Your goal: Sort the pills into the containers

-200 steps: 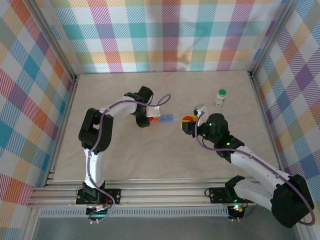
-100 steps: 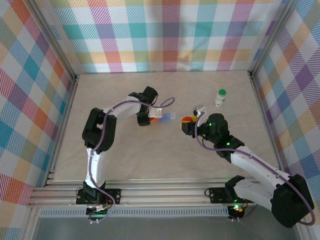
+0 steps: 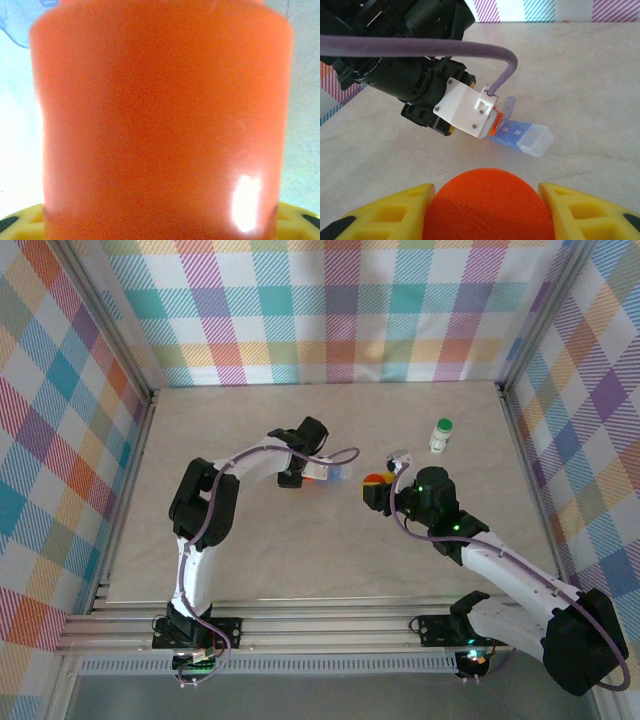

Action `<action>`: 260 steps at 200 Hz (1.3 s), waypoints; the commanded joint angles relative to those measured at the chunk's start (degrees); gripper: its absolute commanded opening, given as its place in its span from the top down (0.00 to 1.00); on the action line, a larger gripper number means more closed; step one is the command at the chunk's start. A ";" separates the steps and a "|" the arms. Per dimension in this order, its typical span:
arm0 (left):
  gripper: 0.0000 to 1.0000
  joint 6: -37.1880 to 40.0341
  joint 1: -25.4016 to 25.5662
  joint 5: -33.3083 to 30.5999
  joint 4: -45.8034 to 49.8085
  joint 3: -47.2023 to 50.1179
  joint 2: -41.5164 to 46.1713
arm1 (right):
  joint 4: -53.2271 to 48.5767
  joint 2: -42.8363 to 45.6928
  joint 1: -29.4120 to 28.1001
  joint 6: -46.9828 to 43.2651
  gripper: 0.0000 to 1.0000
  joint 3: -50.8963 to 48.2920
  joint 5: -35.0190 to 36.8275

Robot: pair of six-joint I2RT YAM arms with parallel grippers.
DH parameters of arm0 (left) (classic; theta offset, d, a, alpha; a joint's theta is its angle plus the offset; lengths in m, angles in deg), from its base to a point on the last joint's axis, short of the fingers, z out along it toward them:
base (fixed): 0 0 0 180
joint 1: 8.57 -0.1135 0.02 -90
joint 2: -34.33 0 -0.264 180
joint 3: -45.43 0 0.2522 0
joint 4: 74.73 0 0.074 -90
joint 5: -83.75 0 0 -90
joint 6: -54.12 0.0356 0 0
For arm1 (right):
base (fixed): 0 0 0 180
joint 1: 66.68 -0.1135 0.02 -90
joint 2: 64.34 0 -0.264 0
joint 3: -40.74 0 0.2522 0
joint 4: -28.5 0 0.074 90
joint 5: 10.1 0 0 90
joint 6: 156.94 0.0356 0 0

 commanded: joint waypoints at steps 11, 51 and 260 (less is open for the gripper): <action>1.00 3.89 0.84 -4.31 0.23 -0.12 0.04 | 0.86 0.38 -0.07 0.67 1.00 2.10 -1.31; 1.00 4.13 0.98 -4.20 0.13 -0.15 1.11 | 0.96 0.21 -0.02 0.91 1.00 2.06 -1.68; 1.00 2.77 -0.74 -3.46 -3.69 2.38 4.93 | 1.37 -2.21 -0.02 1.19 1.00 2.66 -2.84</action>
